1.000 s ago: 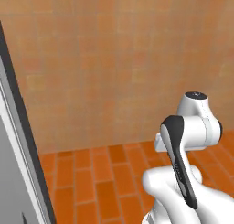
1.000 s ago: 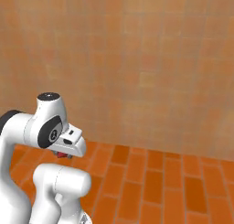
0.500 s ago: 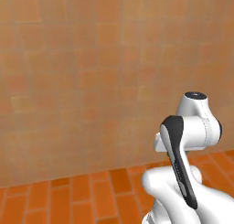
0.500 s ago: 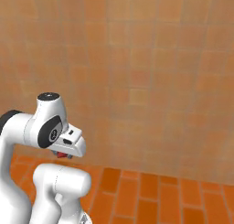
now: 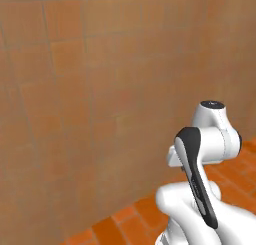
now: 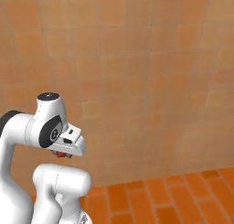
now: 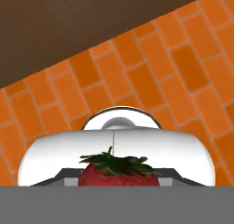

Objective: Take the strawberry from the fridge and place it on top of the pancake, located on the dining counter.

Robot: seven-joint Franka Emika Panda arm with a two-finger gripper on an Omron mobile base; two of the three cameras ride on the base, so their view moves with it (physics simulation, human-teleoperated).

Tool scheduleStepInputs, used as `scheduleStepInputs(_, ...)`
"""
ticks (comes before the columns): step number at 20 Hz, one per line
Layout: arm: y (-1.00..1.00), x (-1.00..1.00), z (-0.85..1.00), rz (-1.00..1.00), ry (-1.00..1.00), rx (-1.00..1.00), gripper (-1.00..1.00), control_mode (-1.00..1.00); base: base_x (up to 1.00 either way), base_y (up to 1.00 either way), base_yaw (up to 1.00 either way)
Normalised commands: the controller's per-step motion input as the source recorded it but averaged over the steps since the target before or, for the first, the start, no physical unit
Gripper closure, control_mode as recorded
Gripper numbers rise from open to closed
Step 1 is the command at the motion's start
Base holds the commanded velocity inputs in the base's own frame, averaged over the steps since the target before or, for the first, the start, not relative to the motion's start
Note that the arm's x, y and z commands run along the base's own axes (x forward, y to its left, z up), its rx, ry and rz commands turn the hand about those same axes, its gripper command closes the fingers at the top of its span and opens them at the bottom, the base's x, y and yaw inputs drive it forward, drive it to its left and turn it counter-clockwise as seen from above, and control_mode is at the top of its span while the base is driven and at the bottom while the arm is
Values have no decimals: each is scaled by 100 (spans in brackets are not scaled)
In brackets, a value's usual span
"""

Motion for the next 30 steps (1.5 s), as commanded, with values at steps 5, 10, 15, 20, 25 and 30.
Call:
scheduleStepInputs(5, 0, 0, 0, 0, 0, 0, 100, 100, 26, 0, -84)
scheduleStepInputs(10, 0, 0, 0, 0, 0, 0, 100, 100, 37, 0, -83)
scheduleStepInputs(15, 0, 0, 0, 0, 0, 0, 100, 100, 59, 0, -78)
scheduleStepInputs(20, 0, 0, 0, 0, 0, 0, 100, 100, 79, 14, -71)
scheduleStepInputs(25, 0, 0, 0, 0, 0, 0, 100, 100, 76, 13, -68)
scheduleStepInputs(30, 0, 0, 0, 0, 0, 0, 100, 100, 100, 11, -49)
